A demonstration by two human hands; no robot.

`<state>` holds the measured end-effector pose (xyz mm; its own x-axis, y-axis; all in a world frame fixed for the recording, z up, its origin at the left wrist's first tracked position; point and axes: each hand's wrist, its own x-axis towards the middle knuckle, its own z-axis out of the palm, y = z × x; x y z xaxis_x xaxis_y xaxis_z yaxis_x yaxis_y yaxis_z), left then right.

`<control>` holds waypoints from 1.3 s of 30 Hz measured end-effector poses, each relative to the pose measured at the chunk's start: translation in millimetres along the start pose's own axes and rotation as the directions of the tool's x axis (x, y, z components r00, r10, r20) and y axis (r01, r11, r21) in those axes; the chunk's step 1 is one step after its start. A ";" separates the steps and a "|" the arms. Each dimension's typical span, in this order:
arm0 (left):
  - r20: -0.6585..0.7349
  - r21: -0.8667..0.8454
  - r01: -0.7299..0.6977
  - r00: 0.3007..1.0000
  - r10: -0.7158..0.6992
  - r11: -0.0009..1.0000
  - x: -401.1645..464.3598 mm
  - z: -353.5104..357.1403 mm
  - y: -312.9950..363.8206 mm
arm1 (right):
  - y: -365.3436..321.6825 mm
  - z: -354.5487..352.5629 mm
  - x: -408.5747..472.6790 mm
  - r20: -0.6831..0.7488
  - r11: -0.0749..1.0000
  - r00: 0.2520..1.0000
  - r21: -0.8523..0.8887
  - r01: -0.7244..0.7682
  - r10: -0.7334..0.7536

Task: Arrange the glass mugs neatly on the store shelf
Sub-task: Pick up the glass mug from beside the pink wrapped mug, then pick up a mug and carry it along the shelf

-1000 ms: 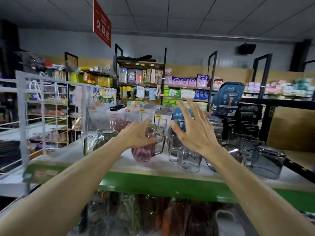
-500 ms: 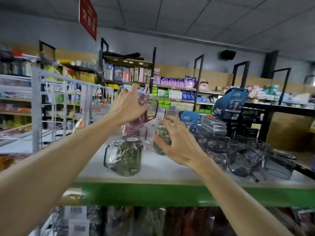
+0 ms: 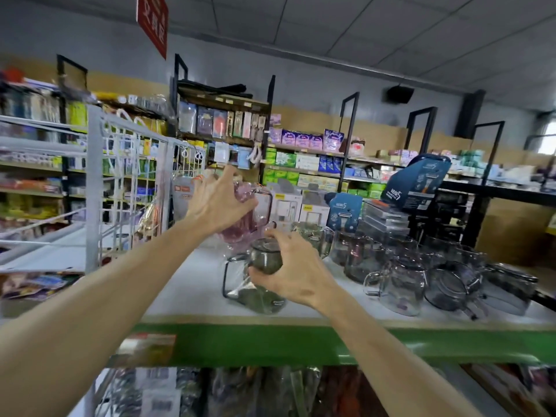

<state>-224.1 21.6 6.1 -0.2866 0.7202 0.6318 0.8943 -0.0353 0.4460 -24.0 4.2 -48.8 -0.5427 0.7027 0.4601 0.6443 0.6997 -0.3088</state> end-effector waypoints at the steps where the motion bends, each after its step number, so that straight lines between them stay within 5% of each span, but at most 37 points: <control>1: 0.019 0.002 -0.002 1.000 0.002 1.000 -0.6 4.9 0.6 | 5.7 -4.8 -3.3 -0.001 1.000 1.000 -0.018 -0.013 0.013; 13: 0.214 0.120 -0.009 0.977 -0.017 0.993 -33.5 73.9 8.5 | 67.8 -44.9 -34.1 -0.177 0.981 0.966 -0.015 -0.194 0.188; 19: 0.174 0.256 -0.027 0.985 -0.018 0.966 -44.4 59.7 25.1 | 71.0 -47.7 -29.6 -0.259 0.923 0.911 0.301 -0.240 0.321; 21: 0.012 0.095 -0.090 0.996 0.089 0.991 -52.7 55.7 37.4 | 71.7 -49.4 -27.0 -0.260 0.855 0.888 0.465 -0.230 0.380; 23: -0.022 -0.282 -0.118 0.993 0.116 0.952 -65.6 53.1 52.3 | 72.5 -51.0 -25.1 -0.217 0.682 0.869 0.710 -0.173 0.445; 25: 0.090 -0.613 -0.046 0.988 0.127 0.789 -82.0 51.4 67.9 | 71.0 -50.1 -24.0 -0.166 0.472 0.844 0.874 -0.114 0.511; 29: 0.311 -0.807 0.190 0.942 0.130 0.560 -97.4 57.1 89.8 | 69.4 -45.8 -25.5 -0.025 0.273 0.865 0.953 -0.130 0.500; 31: 0.316 -0.829 0.241 0.946 0.067 0.504 -92.0 57.9 93.9 | 68.3 -50.9 -31.3 0.002 0.373 0.874 0.904 -0.209 0.485; 35: 0.255 -0.651 0.062 0.957 0.141 0.757 -79.9 47.4 101.3 | 79.2 -60.2 -41.5 -0.323 0.897 0.866 0.358 -0.260 0.380; 39: 0.310 -0.425 -0.064 0.927 0.212 0.903 -73.5 47.0 109.5 | 85.7 -62.7 -44.2 -0.365 0.975 0.905 0.129 -0.181 0.217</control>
<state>-89.0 -2.6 -21.3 0.0300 0.8748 0.4835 0.6797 -0.3725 0.6318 89.0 25.0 -43.4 -0.1546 0.7408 0.6537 0.6568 0.5713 -0.4921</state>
